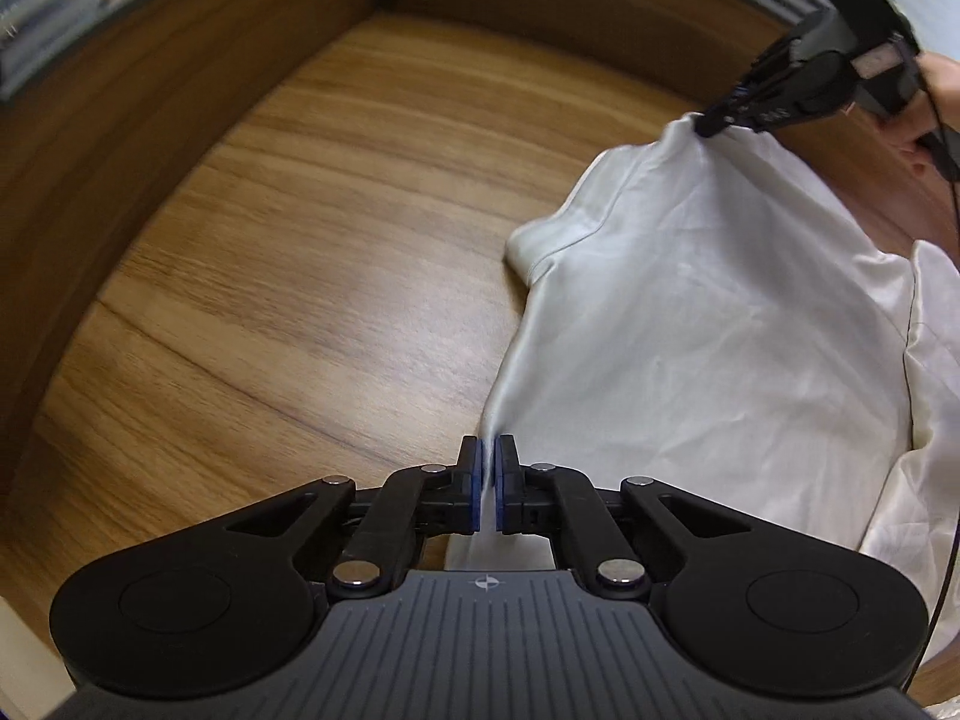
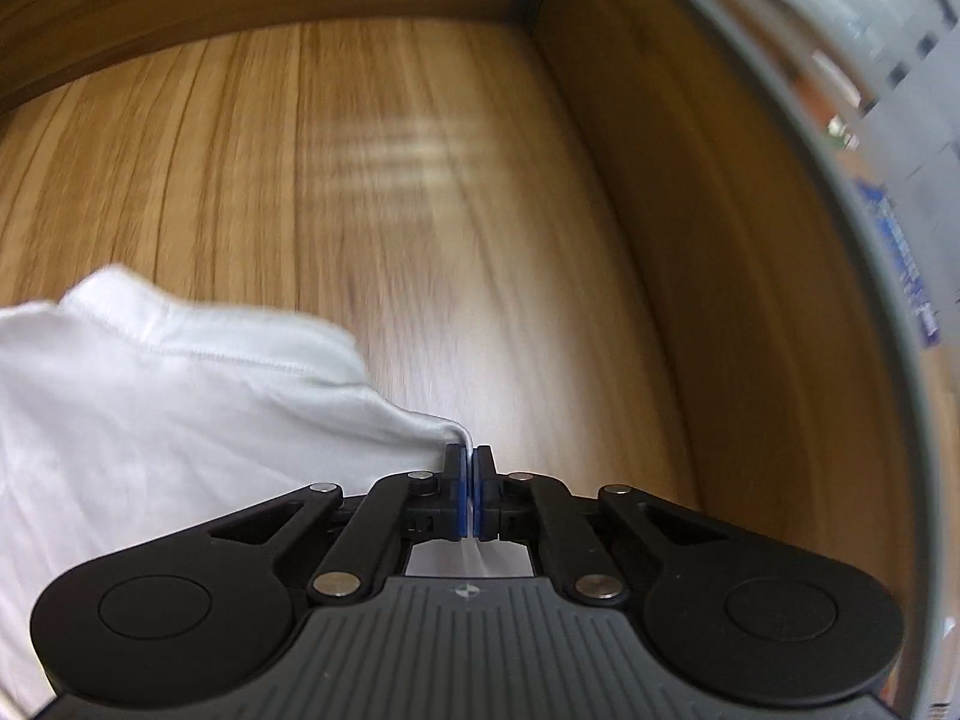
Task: Fold clothes
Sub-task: 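Pull the shirt flat with both grippers and open them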
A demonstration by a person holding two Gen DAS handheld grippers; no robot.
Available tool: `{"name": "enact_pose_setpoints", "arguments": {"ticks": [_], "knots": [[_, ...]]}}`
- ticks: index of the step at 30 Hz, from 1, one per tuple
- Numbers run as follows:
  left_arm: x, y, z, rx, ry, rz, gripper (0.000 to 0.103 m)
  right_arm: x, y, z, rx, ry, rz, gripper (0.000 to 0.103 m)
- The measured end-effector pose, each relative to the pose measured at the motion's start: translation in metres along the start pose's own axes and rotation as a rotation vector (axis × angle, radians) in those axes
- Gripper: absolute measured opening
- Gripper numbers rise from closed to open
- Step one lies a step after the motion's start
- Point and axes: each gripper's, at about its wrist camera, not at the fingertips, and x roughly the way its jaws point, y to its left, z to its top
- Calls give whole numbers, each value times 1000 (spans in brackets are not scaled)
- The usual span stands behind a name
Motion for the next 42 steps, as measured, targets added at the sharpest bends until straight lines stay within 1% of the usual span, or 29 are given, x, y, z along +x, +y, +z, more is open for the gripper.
{"name": "enact_pose_setpoints", "arguments": {"ticks": [3, 6, 10, 13, 14, 15, 16, 17, 18, 20, 22, 23, 24, 25, 29, 34, 36, 38, 42], "knots": [[-13, 16, -1, -58, -29, 36, 5, -1, 11, 26, -18, -42, -22, 1], [-24, 34, 0, -108, -58, 75, 5, -2, 22, 64, -49, -92, -28, 1], [-44, 61, 6, -162, -131, 160, 5, 4, 41, 110, -93, -149, -38, 1], [-57, 77, 10, -193, -196, 230, 5, 7, 50, 142, -92, -207, -41, 1], [-59, 80, 11, -198, -206, 244, 5, 6, 52, 152, -87, -230, -35, 1], [-57, 86, 12, -206, -188, 260, 6, 6, 54, 162, -86, -248, -34, 1], [-54, 92, 14, -215, -167, 277, 10, 8, 57, 169, -91, -254, -32, 1], [-51, 97, 14, -235, -149, 276, 10, 12, 62, 175, -103, -248, -29, 2], [-49, 102, 14, -256, -132, 272, 10, 16, 67, 180, -115, -242, -25, 7], [-44, 112, 14, -297, -97, 265, 11, 21, 75, 187, -137, -228, -16, 11], [-43, 118, 13, -307, -81, 267, 15, 23, 80, 188, -159, -210, -8, 20], [-43, 119, 12, -309, -77, 268, 17, 22, 81, 187, -161, -207, -5, 28], [-44, 121, 12, -311, -74, 261, 22, 22, 81, 186, -162, -204, -2, 32], [-44, 121, 11, -310, -71, 254, 24, 19, 81, 183, -156, -197, 5, 32], [-44, 122, 9, -296, -57, 237, 25, 6, 77, 160, -95, -176, 27, 32], [-44, 114, 8, -263, -32, 193, 26, -11, 72, 131, -18, -149, 55, 35], [-45, 108, 7, -243, -32, 180, 26, -18, 70, 120, 13, -139, 65, 38], [-47, 99, 6, -213, -31, 167, 27, -22, 67, 103, 47, -133, 54, 40], [-47, 87, 3, -153, -19, 144, 29, -46, 69, 68, 124, -122, 42, 41]]}}
